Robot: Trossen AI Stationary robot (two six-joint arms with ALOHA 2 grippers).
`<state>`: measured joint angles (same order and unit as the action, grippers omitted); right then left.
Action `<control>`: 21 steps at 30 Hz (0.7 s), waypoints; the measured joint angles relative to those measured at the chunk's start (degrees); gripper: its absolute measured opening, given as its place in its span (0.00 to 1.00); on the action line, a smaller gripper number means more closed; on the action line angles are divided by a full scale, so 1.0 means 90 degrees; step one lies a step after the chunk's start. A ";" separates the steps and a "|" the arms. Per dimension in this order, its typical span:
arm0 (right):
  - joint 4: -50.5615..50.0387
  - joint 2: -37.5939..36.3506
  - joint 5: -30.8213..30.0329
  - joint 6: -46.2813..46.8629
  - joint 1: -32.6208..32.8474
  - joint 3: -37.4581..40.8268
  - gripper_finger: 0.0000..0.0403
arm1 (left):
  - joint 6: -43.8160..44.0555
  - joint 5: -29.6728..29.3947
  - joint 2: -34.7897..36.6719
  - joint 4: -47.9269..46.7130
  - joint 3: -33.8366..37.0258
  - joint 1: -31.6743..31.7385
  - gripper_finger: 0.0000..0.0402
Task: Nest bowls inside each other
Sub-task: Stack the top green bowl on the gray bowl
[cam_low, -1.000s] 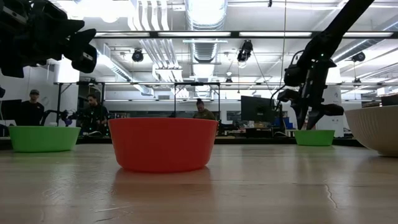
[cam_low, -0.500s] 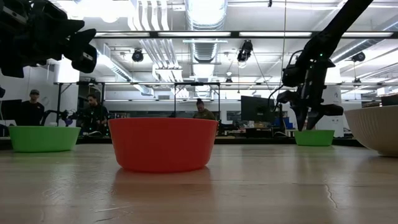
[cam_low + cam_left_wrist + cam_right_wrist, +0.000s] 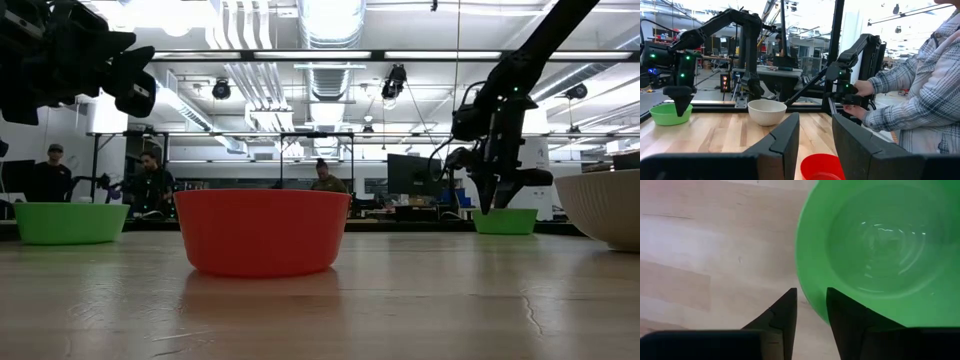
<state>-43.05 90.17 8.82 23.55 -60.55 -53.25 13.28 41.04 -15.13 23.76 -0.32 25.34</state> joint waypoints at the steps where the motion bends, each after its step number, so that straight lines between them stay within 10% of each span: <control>1: -0.0004 -0.0002 0.0000 -0.0002 0.0007 0.0009 0.25 | -0.0001 0.0000 0.0002 -0.0001 0.0000 0.0000 0.30; 21: 0.0001 -0.0009 -0.0002 -0.0027 0.0036 0.0027 0.06 | 0.0000 -0.0001 -0.0001 -0.0001 0.0000 0.0004 0.30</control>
<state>-43.04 90.09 8.80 23.31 -60.23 -53.01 13.29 41.04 -15.14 23.75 -0.32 25.38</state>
